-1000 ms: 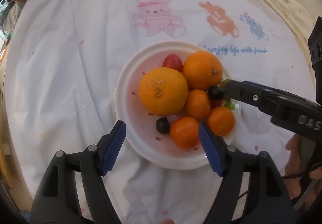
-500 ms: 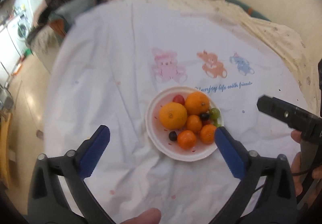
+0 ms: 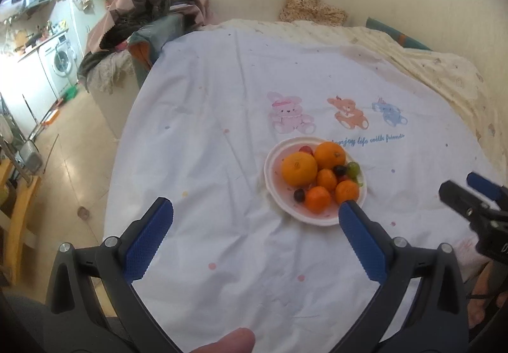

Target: Organize fruits

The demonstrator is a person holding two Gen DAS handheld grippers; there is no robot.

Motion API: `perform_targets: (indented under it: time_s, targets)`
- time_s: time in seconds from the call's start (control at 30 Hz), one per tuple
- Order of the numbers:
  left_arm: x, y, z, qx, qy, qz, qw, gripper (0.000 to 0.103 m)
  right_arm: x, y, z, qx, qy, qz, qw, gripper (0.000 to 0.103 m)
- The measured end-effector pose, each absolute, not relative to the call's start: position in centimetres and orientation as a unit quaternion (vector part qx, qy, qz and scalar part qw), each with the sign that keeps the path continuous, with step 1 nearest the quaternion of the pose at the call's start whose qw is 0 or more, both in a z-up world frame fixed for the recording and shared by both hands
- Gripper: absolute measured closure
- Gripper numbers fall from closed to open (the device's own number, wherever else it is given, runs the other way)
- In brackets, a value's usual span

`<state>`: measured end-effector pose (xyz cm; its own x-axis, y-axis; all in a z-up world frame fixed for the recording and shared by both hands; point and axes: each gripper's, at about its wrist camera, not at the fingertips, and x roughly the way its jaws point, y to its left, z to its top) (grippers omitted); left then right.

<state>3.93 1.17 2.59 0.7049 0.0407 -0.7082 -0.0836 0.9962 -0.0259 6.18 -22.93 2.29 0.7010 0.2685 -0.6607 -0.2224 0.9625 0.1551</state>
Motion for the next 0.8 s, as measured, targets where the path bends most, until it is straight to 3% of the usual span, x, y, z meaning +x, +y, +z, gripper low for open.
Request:
perform_targets:
  time_s: [0.33, 0.8]
  targets:
    - [5.2, 1.6, -1.4, -0.042, 0.411, 0.053, 0.909, 0.000, 6.4, -22.2, -0.3, 0.024, 0.373, 0.116, 0.920, 0.000]
    - [5.7, 0.9, -0.7, -0.056, 0.397, 0.022, 0.916, 0.000, 7.1, -22.5, -1.1, 0.032, 0.381, 0.106, 0.918, 0.000]
